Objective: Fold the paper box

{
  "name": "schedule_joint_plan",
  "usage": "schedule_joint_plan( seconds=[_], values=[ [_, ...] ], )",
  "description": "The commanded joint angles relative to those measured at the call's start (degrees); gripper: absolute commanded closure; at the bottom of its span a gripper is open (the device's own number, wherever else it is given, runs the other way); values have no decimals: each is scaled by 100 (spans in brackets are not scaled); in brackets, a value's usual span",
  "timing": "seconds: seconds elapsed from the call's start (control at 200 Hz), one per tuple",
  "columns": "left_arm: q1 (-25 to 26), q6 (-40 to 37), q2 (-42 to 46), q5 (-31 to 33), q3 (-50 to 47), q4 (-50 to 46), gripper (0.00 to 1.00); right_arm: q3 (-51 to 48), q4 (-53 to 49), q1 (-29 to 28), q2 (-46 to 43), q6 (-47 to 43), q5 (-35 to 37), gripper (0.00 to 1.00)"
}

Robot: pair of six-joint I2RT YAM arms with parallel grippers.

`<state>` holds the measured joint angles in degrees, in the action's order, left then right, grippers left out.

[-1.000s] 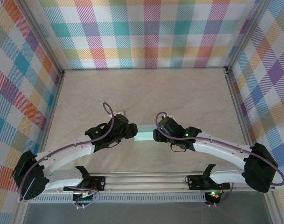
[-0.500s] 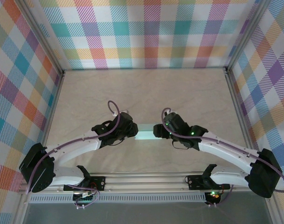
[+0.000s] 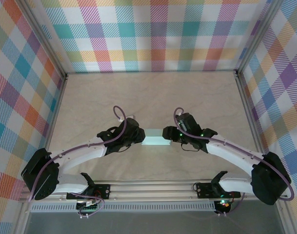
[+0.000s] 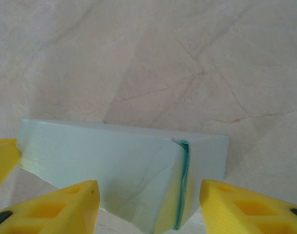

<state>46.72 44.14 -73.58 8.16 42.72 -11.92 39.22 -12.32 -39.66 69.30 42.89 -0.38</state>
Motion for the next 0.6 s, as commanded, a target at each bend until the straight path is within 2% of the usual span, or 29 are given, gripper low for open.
schedule_joint_plan(
  seconds=[0.0, 0.145, 0.33, 0.485, 0.595],
  values=[
    [-49, -9, -312, -164, -385, -677, 66, -258, 127, 87, 53, 96, -151, 49],
    [-49, 31, -318, -268, -551, -503, 66, -420, 106, 124, -11, 96, -170, 62],
    [-55, 112, -419, -329, -620, -451, 71, -503, 116, 228, -150, 149, -249, 84],
    [-62, 101, -415, -298, -576, -476, 72, -540, 223, 381, -254, 224, -580, 100],
    [-59, 82, -451, -283, -537, -513, 73, -613, 465, 480, -314, 368, -872, 100]
  ],
)
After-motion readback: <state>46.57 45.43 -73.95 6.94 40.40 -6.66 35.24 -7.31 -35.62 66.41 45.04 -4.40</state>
